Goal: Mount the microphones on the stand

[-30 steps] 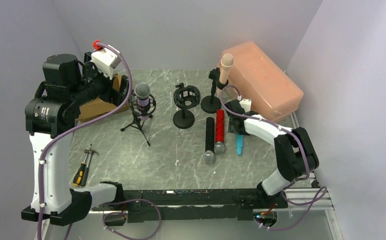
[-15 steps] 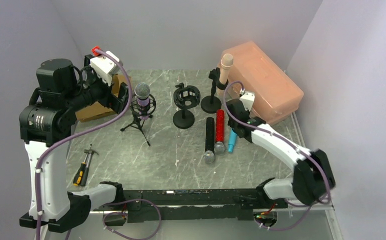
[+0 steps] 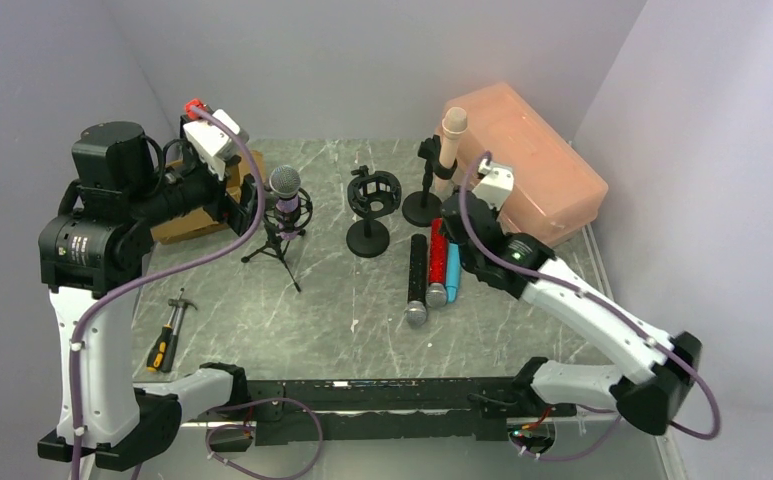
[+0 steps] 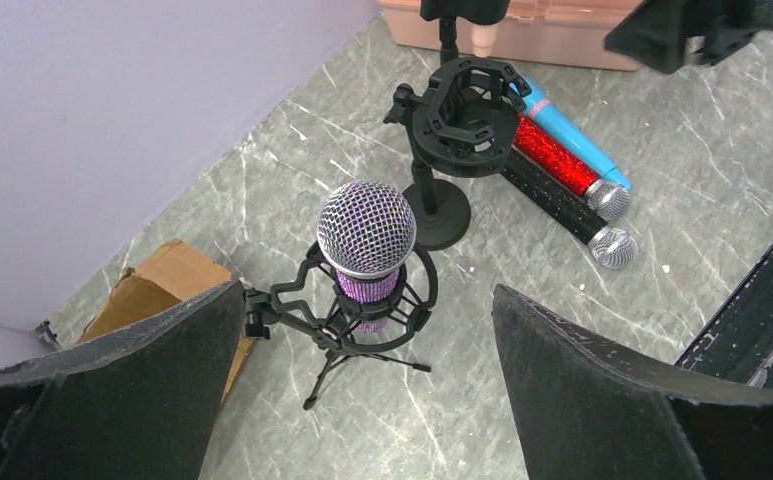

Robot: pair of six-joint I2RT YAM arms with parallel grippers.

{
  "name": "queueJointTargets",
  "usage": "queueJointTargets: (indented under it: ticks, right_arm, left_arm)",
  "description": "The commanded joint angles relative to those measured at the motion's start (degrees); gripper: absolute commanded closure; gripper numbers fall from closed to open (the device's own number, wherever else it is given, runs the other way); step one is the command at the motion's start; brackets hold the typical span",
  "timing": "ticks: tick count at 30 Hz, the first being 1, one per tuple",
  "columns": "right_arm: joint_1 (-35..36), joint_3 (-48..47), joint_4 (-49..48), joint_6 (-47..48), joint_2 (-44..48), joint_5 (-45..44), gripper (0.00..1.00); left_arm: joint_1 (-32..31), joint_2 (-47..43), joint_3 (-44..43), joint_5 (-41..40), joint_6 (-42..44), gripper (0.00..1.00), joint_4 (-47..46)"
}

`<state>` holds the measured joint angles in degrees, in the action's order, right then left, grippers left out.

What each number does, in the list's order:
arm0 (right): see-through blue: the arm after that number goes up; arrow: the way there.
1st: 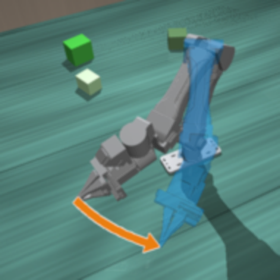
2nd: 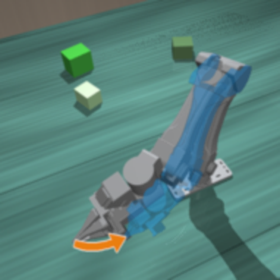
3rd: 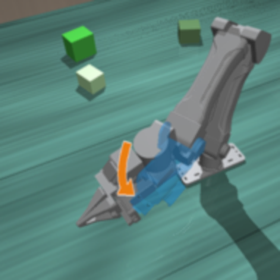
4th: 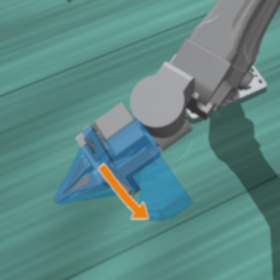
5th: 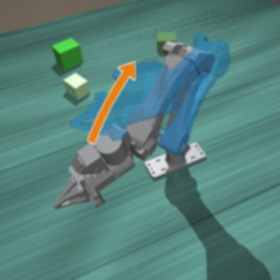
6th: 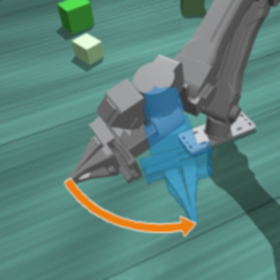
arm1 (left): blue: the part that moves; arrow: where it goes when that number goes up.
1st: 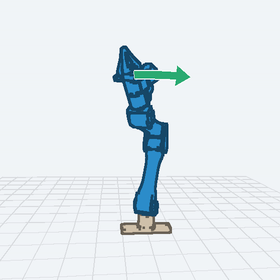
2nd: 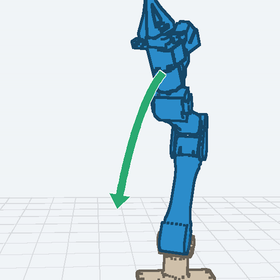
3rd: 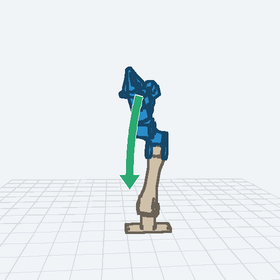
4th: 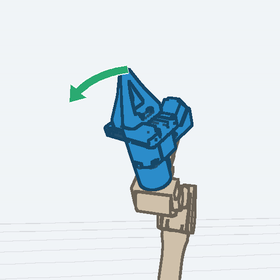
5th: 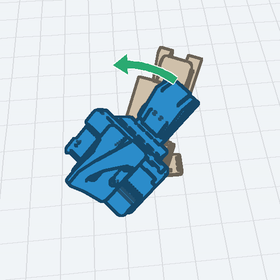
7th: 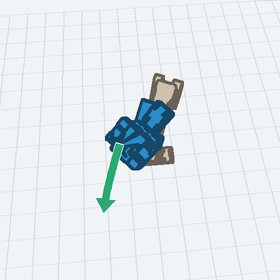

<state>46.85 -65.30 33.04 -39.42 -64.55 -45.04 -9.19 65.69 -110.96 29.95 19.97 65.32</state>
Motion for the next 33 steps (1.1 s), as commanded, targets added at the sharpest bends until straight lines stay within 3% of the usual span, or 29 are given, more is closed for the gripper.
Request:
queueJointTargets:
  ticks: [1, 6, 15, 30, 33]
  right_arm:
    - [-6.64, 5.44, 0.84, 0.27, -7.28, 6.07, 0.46]
    - [-15.90, 10.16, -8.60, 4.42, -12.97, 15.71, 0.44]
    - [-20.32, 11.51, -20.68, 8.78, -20.81, 23.26, 0.40]
    - [-21.81, 12.16, -24.82, 7.16, -33.21, 20.97, 0.47]
    - [-21.83, 13.79, -25.94, 6.24, -34.27, 21.54, 0.54]
  left_arm:
    - [0.31, -1.85, 2.49, 2.03, -0.94, 0.01, -3.07]
    - [0.31, -1.91, 2.32, 1.25, -0.04, 0.01, -1.63]
    - [0.31, -1.76, 2.91, 0.89, -0.27, 0.01, -1.09]
    - [0.31, -1.13, 1.46, 1.79, -0.01, 0.01, 0.61]
    - [0.31, -0.84, 0.95, 2.73, -0.14, 0.00, 1.02]
